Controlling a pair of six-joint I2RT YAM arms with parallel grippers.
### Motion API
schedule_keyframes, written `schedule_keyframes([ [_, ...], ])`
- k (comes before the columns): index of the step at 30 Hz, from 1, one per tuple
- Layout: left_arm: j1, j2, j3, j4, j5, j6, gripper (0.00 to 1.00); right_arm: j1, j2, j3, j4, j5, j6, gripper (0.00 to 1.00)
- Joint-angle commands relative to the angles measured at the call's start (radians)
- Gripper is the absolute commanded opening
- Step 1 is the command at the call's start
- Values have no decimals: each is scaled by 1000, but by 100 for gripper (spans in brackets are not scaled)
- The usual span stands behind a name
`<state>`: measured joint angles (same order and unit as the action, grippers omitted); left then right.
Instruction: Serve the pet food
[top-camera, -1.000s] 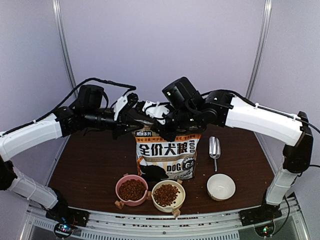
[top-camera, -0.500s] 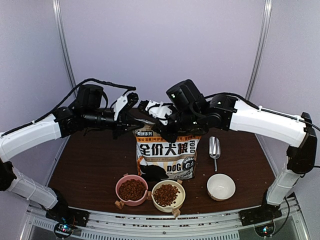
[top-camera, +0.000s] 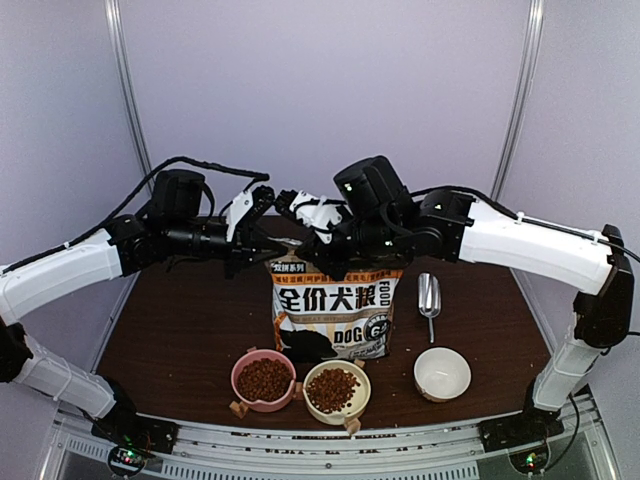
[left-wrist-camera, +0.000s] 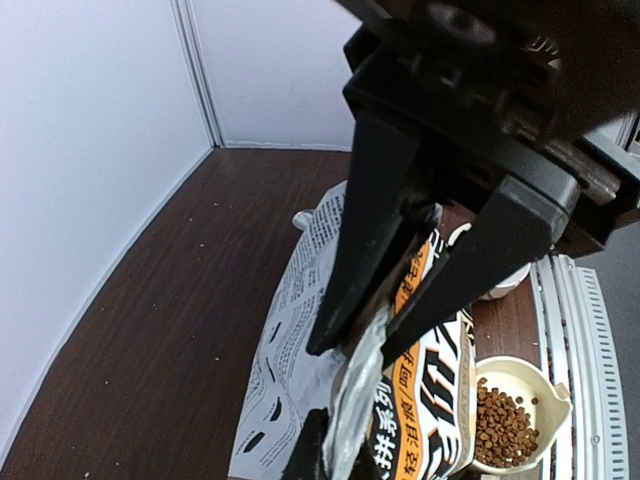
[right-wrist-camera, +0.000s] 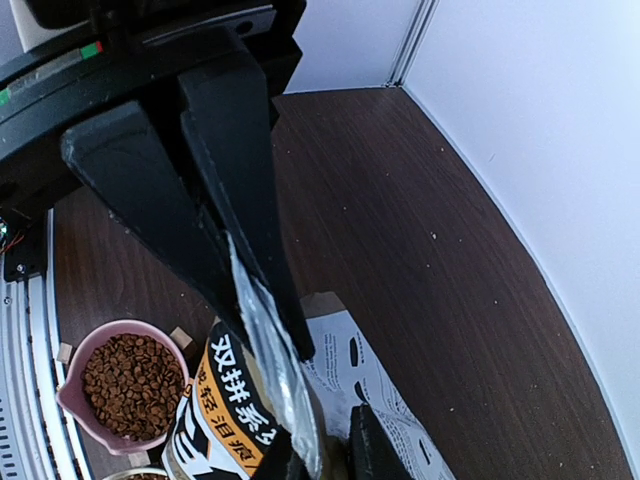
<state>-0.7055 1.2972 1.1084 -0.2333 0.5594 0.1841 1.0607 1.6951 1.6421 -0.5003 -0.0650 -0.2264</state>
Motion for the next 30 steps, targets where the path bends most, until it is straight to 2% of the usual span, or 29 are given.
schedule_keyframes([
  [1, -5, -7, 2, 39, 54, -16, 0, 8, -11, -4, 134, -44, 30, 16],
  [4, -5, -6, 6, 36, 58, -16, 0, 9, -4, 3, 136, -47, 31, 16],
  [9, -5, -5, 10, 31, 59, -13, 0, 9, -9, -2, 142, -43, 29, 0],
  [16, -5, -19, 5, 31, 29, -9, 0, 7, -37, -20, 138, -1, 19, 0],
  [19, -5, -36, -2, 33, 4, -6, 0, 7, -51, -29, 106, 52, -6, 0],
  [23, -5, -58, -10, 37, -23, -2, 0, 7, -83, -68, 38, 138, -57, 5],
  [30, -2, -77, -19, 38, -46, 3, 0, -13, -151, -152, -48, 253, -112, 5],
])
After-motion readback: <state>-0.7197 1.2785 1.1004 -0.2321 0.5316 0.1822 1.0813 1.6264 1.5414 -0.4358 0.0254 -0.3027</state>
